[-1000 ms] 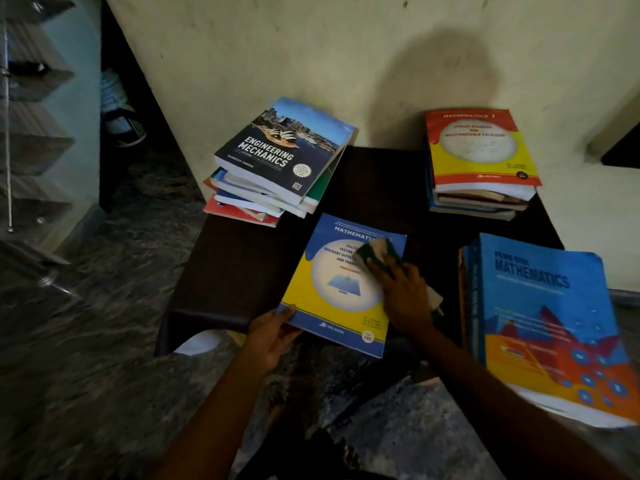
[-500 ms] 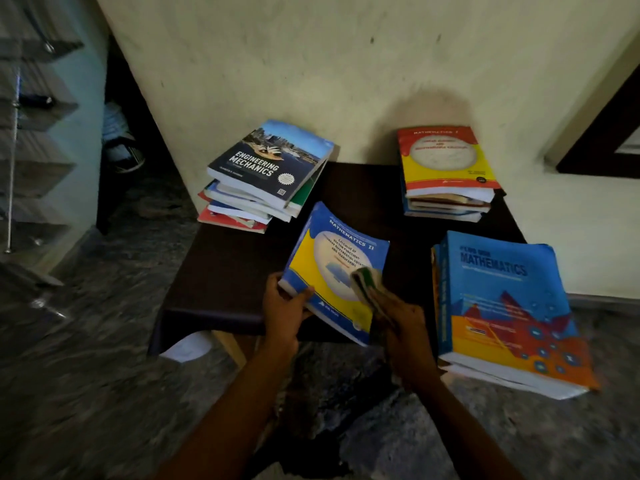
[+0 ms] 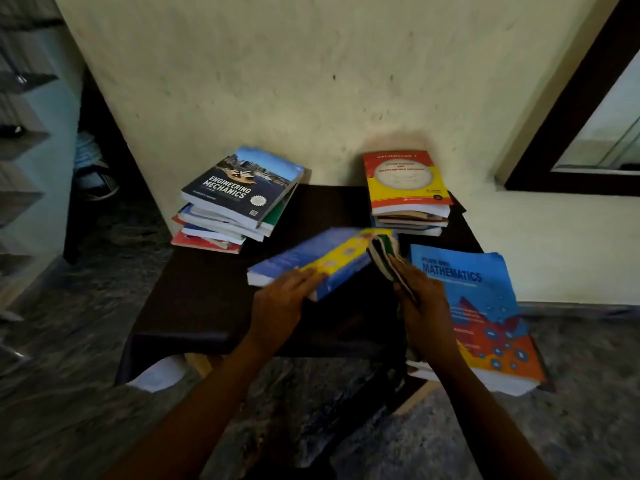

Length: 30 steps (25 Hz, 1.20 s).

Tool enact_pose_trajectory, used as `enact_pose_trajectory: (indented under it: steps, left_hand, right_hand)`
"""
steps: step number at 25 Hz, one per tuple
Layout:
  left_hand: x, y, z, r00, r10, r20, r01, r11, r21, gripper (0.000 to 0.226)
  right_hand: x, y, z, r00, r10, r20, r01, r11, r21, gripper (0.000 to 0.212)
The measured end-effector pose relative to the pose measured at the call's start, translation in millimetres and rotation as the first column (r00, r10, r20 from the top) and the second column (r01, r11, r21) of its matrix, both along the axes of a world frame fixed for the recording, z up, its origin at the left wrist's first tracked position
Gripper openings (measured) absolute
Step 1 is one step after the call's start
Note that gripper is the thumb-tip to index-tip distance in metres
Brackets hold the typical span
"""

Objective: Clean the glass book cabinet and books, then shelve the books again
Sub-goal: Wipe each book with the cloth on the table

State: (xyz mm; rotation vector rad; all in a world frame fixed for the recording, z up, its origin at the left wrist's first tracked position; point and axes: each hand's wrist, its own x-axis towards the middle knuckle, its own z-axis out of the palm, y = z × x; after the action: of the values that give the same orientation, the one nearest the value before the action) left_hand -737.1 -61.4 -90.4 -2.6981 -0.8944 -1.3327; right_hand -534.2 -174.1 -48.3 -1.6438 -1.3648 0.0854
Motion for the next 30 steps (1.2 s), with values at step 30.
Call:
enact_pose_trajectory:
  steps: [30]
  left_hand:
    - [-22, -61, -54, 0.579, 0.784, 0.223, 0.622, -0.248, -0.743, 0.023]
  right_hand:
    - [-113, 72, -104, 0.701, 0.504, 0.504, -0.236, 0.831, -0.504, 0.053]
